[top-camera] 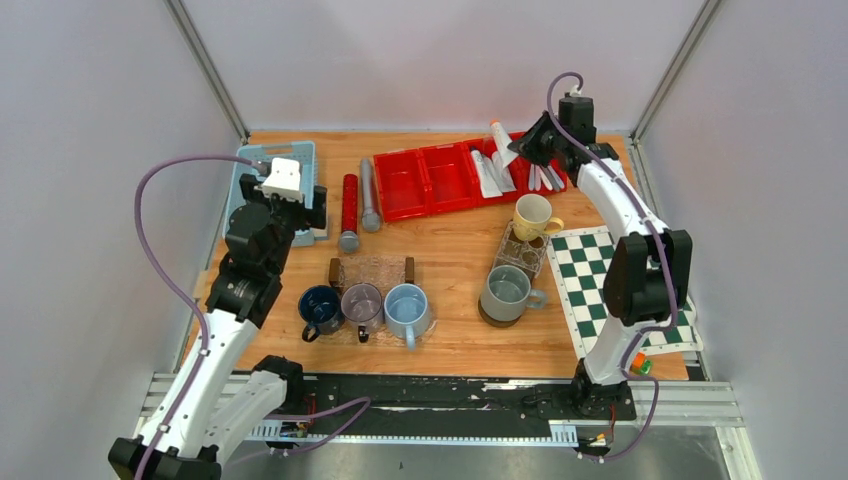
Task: Prepare toiletry sets of a toothbrush and toothpaste on the tray
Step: Pick up the toothpaste from the storage box.
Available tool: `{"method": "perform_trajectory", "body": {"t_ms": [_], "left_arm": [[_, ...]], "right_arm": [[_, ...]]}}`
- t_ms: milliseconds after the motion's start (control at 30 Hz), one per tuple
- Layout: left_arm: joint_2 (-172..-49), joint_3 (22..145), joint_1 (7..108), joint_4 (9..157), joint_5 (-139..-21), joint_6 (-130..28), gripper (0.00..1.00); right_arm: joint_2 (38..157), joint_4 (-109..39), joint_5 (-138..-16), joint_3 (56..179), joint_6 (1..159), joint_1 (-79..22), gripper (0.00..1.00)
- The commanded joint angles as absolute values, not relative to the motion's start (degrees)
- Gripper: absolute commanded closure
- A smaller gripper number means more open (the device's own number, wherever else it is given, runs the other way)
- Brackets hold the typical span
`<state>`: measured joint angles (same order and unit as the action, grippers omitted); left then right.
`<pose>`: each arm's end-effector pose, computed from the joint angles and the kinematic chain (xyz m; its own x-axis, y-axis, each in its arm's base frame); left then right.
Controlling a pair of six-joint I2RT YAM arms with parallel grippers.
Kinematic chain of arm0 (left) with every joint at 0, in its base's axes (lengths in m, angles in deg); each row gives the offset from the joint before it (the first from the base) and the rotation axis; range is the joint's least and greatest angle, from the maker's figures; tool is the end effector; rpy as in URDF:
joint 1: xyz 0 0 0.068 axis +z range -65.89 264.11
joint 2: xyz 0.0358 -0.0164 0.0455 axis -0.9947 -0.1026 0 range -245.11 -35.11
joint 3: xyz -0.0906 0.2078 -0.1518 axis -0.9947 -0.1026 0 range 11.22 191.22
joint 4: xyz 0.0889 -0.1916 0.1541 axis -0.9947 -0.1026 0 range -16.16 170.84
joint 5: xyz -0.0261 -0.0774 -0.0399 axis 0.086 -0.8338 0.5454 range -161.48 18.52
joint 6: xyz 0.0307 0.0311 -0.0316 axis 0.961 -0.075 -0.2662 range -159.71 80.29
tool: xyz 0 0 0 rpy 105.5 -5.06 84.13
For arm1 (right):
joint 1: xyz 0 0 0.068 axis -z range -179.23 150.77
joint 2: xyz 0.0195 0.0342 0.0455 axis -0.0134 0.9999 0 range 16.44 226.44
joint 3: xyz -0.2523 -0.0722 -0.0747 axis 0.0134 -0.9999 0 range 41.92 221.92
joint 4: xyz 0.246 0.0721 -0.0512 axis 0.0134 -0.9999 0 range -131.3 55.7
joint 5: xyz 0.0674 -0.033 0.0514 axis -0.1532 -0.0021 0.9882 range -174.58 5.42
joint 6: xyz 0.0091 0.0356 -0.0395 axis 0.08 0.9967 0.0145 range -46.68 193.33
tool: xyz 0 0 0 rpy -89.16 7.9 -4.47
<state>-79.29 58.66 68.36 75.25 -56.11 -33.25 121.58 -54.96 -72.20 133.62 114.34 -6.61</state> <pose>0.1759 -0.0398 0.3670 -0.0380 0.1234 -0.9916 0.0112 0.9923 0.1231 0.4267 0.0629 0.3088 -0.6174 0.5665 -0.5459 0.1375 0.7609 0.6341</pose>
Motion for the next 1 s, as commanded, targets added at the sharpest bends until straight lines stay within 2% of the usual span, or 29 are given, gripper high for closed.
{"method": "perform_trajectory", "body": {"t_ms": [0,200,367,700,967], "left_arm": [[-80.58,61.48,68.74,75.45,-69.14,-34.51,0.0],[-83.17,63.0,68.6,75.41,-84.1,-37.25,0.02],[-85.31,63.92,66.48,76.73,-89.27,-38.14,0.06],[-88.45,65.44,47.57,77.64,-77.61,-26.07,0.09],[-93.76,60.42,34.64,93.35,-68.82,-14.29,0.11]], "right_arm": [[114.89,-53.33,-67.72,131.11,115.06,-6.66,1.0],[109.88,-56.03,-65.18,129.02,117.72,-7.2,1.0],[105.54,-58.37,-64.37,126.85,118.91,-9.48,1.0],[98.29,-63.47,-63.27,122.07,122.03,-14.44,1.0],[96.0,-66.05,-64.88,120.0,122.86,-19.53,1.0]]}}
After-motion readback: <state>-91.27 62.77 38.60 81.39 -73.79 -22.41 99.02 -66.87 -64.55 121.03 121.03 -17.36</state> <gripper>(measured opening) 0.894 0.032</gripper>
